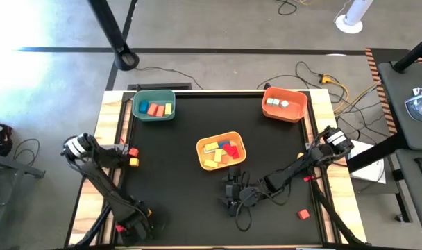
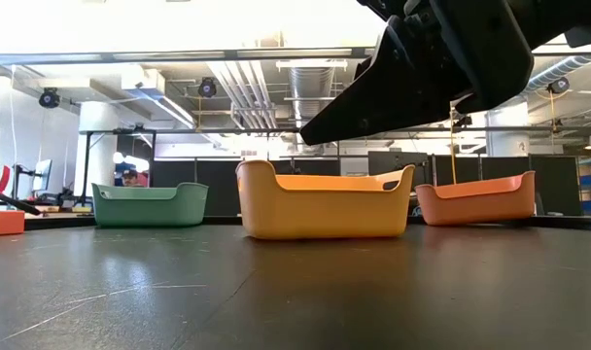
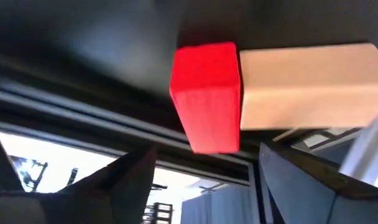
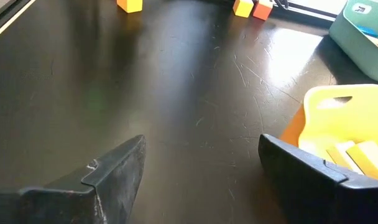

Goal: Sort blocks by size
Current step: Put the red thick block into the blue bin

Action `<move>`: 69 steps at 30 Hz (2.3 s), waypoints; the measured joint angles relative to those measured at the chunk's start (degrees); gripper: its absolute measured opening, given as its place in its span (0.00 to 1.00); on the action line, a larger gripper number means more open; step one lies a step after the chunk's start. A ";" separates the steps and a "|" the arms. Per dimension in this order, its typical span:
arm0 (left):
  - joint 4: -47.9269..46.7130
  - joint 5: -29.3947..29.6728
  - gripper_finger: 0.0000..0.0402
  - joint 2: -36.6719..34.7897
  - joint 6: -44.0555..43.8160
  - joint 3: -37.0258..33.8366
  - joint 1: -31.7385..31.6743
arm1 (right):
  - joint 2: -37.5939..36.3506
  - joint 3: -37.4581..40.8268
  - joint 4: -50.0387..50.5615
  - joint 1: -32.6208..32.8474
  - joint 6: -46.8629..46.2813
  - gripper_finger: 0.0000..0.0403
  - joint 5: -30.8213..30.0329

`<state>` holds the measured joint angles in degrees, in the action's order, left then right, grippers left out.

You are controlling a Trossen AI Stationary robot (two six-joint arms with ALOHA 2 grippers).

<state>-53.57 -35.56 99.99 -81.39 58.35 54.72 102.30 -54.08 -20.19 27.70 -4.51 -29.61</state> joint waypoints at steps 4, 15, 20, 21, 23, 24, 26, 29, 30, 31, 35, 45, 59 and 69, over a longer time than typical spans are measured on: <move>-0.34 -0.02 0.70 2.86 3.47 0.03 -0.02 | 0.00 0.00 0.05 0.00 0.00 0.74 0.00; -0.16 3.40 0.57 6.51 8.20 0.03 -0.73 | 0.00 0.00 0.03 0.00 0.00 0.79 0.00; -0.17 6.71 0.34 6.35 10.17 0.09 -2.11 | 0.00 0.00 0.01 0.00 0.00 0.77 0.00; -0.58 7.06 0.29 6.24 10.94 0.11 -2.51 | 0.00 0.00 0.01 0.00 0.00 0.77 0.00; -1.54 7.95 0.28 6.03 12.54 0.11 -3.37 | 0.00 0.00 0.01 0.00 0.00 0.75 0.00; -2.26 8.27 0.28 5.98 13.39 0.15 -3.79 | 0.00 0.00 0.00 0.00 0.00 0.75 0.00; -5.72 10.78 0.28 5.56 15.51 0.84 -4.74 | 0.00 0.00 0.01 0.00 0.00 0.74 0.00; -14.14 15.43 0.28 4.10 19.18 3.75 -6.69 | 0.00 0.00 0.01 0.00 0.00 0.73 0.00; -18.85 17.18 0.28 3.73 20.44 5.11 -7.39 | 0.00 0.00 -0.01 0.00 0.00 0.73 0.00; -24.25 19.32 0.28 3.38 21.81 6.60 -8.13 | 0.00 0.00 0.01 0.00 0.00 0.73 0.00; -37.18 31.69 0.33 1.15 24.52 11.90 -12.59 | 0.00 0.00 -0.01 0.00 -0.38 0.74 0.00; -31.65 67.48 0.29 -6.01 32.78 11.55 -34.05 | 0.00 0.11 -0.10 0.00 -1.04 0.77 0.02; -16.04 81.97 0.30 -6.36 61.17 11.47 -74.03 | -0.12 -1.30 -0.31 1.83 1.15 0.70 -0.01; 6.49 66.30 0.31 -6.36 77.35 10.22 -93.62 | -2.54 -1.86 0.24 6.35 5.68 0.69 -0.42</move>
<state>-47.08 30.75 93.62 -4.04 68.57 -38.90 99.76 -55.94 -19.95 34.06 1.17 -30.02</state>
